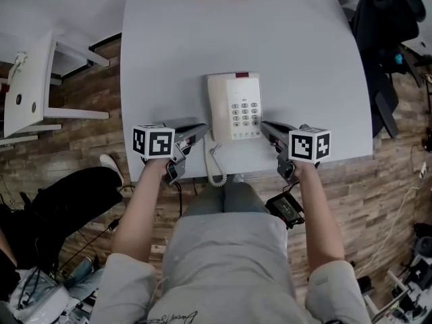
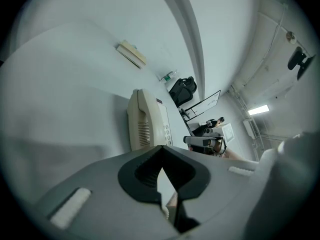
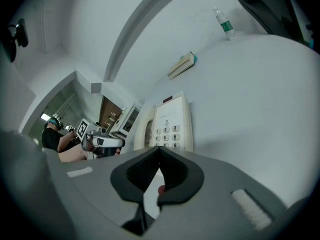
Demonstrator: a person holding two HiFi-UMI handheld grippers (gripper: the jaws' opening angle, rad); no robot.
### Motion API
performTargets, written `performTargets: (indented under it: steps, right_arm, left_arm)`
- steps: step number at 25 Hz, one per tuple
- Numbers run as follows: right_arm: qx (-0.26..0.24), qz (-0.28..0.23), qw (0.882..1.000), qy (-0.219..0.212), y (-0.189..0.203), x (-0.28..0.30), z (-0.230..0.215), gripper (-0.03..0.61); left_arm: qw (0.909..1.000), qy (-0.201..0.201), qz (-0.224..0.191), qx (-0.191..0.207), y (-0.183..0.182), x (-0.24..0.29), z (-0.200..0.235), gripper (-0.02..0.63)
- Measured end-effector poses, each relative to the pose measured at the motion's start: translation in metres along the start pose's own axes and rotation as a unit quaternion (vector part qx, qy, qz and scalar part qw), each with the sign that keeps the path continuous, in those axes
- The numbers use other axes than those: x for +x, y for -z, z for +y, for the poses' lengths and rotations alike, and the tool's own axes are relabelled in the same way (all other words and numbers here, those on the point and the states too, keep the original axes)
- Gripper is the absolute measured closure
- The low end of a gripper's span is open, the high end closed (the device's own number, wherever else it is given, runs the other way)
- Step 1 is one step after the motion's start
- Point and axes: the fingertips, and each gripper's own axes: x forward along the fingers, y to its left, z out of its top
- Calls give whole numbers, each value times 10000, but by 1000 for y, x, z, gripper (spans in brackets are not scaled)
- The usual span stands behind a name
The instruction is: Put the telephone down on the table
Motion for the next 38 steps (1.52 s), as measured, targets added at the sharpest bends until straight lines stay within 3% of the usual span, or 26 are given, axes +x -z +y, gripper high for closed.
performTargets:
  steps: [6, 13, 17, 23, 34, 38]
  right_arm:
    - [-47, -32, 10000, -16, 11, -11, 17, 572]
    - [-260, -11, 9997, 17, 25, -26, 39, 572]
    - [-398, -18, 9992, 4, 29, -33, 48, 572]
    - [-558, -58, 9984, 83, 35, -39, 64, 573]
    - [-966, -42, 9953, 114, 43, -38, 100, 574]
    - [-1013, -81, 9947, 134, 44, -40, 107, 574]
  left_arm:
    - [9997, -108, -146, 170, 9, -7, -20, 597]
    - [9953, -345, -24, 901, 25, -13, -55, 597]
    - [9923, -542, -222, 1095, 24, -19, -71, 597]
    - [9920, -493, -364, 1108, 27, -27, -96, 598]
    - [9883, -872, -564, 1117, 32, -42, -105, 598]
    - [9887, -929, -722, 924, 30, -48, -105, 598]
